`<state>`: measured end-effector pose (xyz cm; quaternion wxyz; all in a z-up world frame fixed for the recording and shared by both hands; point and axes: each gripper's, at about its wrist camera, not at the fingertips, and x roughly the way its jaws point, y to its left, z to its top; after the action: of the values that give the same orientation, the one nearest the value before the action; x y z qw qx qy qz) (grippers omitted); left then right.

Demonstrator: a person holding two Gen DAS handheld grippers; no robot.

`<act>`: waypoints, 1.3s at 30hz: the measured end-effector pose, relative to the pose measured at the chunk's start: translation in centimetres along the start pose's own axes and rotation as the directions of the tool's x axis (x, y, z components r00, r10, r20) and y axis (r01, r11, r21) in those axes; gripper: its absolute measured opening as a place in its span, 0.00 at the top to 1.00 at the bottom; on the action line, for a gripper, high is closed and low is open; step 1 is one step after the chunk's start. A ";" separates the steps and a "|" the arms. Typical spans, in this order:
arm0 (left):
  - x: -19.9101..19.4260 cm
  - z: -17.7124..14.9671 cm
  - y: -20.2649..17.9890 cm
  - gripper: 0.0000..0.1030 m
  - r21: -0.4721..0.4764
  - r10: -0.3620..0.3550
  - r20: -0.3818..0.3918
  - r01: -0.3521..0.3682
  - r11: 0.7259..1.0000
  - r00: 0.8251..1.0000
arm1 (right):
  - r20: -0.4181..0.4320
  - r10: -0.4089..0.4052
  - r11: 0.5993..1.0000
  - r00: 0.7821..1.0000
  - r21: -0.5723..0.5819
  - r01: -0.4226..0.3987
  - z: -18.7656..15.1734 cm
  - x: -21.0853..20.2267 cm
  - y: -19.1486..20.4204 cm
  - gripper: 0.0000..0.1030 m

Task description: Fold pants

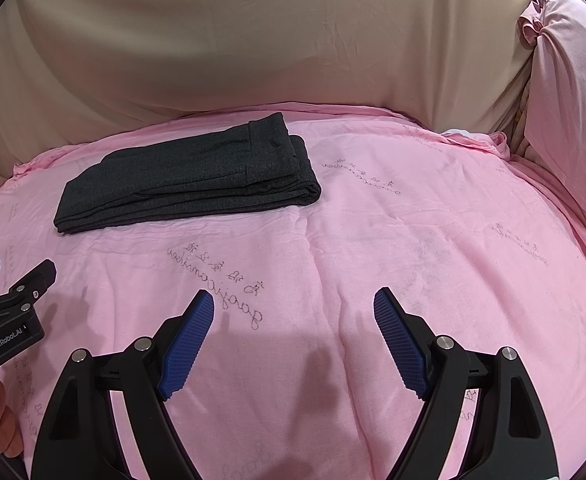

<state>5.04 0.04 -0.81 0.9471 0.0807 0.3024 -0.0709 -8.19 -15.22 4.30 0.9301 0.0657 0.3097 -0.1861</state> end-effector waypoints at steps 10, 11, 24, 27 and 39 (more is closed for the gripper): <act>-0.1 -0.1 -0.1 0.05 0.000 -0.001 0.000 0.001 1.000 1.000 | 0.000 0.000 1.000 1.000 0.000 0.000 0.0 0.0 0.0 0.22; 0.0 0.0 -0.1 0.05 0.000 -0.001 -0.001 0.001 1.000 1.000 | 0.000 0.000 1.000 1.000 0.000 0.000 0.0 0.0 -0.1 0.22; 0.0 0.0 -0.1 0.05 0.000 -0.001 -0.001 0.001 1.000 1.000 | -0.001 0.002 1.000 1.000 -0.001 -0.002 0.0 0.1 -0.1 0.22; 0.0 0.0 -0.1 0.05 0.000 0.000 -0.001 0.000 1.000 1.000 | -0.001 0.002 1.000 1.000 -0.001 -0.002 0.0 0.1 -0.1 0.22; 0.0 -0.1 -0.2 0.05 -0.002 -0.003 -0.003 0.003 1.000 1.000 | -0.018 -0.027 0.999 0.999 -0.024 0.026 -0.6 -0.2 0.2 0.22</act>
<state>4.96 -0.10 -0.86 0.9466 0.0796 0.3040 -0.0720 -8.59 -14.80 3.97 0.9255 0.0522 0.3210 -0.1940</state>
